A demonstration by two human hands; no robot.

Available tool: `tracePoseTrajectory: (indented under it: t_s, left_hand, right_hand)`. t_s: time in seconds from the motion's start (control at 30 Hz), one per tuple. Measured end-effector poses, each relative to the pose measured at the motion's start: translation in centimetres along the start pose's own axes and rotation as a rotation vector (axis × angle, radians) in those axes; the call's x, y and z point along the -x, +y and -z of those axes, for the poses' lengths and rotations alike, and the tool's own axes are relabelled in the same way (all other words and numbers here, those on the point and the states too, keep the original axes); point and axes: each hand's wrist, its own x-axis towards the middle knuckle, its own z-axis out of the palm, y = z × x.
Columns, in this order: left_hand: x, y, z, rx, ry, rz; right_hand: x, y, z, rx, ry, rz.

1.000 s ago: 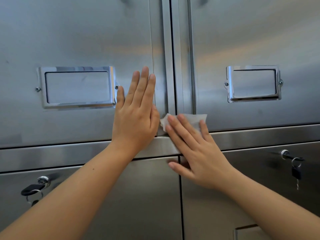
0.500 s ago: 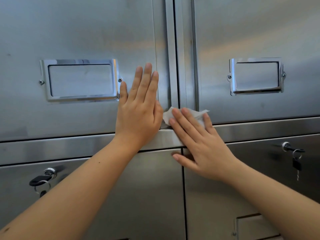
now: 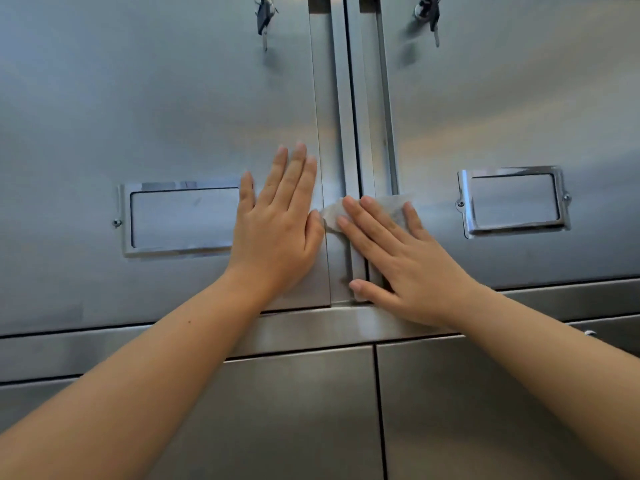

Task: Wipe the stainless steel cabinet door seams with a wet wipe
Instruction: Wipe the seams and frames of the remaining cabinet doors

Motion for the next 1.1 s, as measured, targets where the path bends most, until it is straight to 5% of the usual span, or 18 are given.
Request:
tracePoseTrajectory:
  t_s: [1.1]
  left_hand:
    - [-3.7,-1.9,-0.3,-0.104,0.046,-0.030]
  right_hand:
    - [-10.4,6.8,3.6,-0.018,0.206,-0.044]
